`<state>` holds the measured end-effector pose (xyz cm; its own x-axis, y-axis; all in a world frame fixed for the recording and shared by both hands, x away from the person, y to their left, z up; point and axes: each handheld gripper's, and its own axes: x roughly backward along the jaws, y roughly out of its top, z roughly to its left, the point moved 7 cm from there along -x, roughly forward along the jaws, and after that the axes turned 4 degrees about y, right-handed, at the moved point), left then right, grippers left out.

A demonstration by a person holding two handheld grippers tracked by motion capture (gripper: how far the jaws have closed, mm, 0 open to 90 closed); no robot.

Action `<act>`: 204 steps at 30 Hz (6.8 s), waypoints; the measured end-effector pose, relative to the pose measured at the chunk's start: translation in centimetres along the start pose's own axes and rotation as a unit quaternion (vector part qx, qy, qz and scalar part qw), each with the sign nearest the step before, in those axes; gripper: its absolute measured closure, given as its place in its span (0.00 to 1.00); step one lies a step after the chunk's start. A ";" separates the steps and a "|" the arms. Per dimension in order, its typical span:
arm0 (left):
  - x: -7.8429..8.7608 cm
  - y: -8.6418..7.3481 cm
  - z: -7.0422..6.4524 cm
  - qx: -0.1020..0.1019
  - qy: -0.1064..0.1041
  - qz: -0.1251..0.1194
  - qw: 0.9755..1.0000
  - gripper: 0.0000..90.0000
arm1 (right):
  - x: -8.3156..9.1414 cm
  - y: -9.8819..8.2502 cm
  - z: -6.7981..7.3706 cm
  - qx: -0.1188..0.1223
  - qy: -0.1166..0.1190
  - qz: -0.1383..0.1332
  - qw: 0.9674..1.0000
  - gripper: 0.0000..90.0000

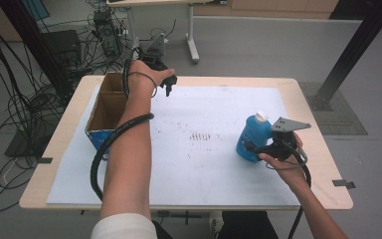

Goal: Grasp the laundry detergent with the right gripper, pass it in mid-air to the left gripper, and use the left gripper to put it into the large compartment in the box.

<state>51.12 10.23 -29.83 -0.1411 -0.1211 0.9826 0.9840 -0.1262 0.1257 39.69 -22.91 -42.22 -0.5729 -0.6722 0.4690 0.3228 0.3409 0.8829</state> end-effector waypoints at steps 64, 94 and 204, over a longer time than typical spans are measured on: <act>0.9 -0.3 0.3 0.000 -0.001 -0.004 1.000 0.07 | 0.0 0.0 0.2 0.003 -0.002 0.004 1.000 0.03; 0.9 -0.3 0.2 -0.003 0.003 -0.002 1.000 0.06 | -0.1 -0.3 0.2 -0.004 -0.002 0.001 1.000 0.07; 1.2 0.1 -0.2 -0.015 0.015 0.000 1.000 0.06 | -0.6 -1.3 -0.3 -0.023 0.000 -0.027 0.999 0.50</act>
<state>51.02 9.86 -28.70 -0.1455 -0.1498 0.9780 0.9803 -0.1551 0.1221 39.82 -23.16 -43.63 -0.5899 -0.6888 0.4213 0.3263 0.2739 0.9047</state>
